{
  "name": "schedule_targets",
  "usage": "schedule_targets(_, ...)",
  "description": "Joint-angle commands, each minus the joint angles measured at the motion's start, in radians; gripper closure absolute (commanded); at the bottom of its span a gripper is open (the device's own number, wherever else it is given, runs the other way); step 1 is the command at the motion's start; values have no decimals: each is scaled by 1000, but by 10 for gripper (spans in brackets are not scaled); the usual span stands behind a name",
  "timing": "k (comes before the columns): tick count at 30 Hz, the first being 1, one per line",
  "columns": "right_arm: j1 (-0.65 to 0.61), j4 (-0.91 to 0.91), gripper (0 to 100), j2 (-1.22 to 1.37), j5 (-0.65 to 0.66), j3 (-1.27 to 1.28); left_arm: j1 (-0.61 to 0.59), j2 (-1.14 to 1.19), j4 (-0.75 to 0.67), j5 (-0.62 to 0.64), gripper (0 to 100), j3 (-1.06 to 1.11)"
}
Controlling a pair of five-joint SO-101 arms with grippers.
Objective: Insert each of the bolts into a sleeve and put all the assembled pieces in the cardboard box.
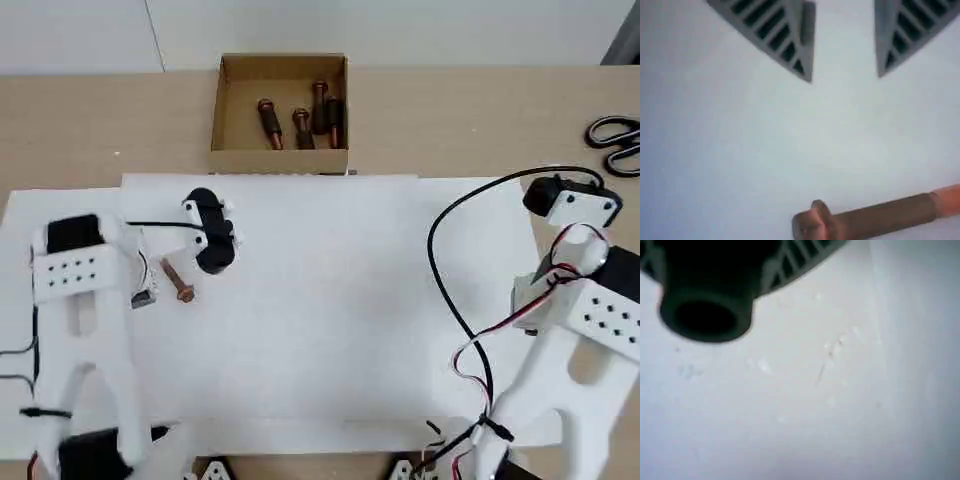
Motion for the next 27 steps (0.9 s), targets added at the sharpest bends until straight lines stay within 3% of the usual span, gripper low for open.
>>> schedule_targets(1, 10, -12, 995, -25, 8, -5, 20, 118, 81, -427, 910, -166)
schedule_targets(11, 10, -27, 995, -30, 8, 77, 97, 425, 178, -456, 909, -469)
schedule_targets(17, 10, -53, 995, -30, 8, 149, 110, 493, 183, -526, 908, -492)
schedule_targets(27, 10, -85, 995, -31, 8, 146, 109, 499, 149, -523, 870, -479)
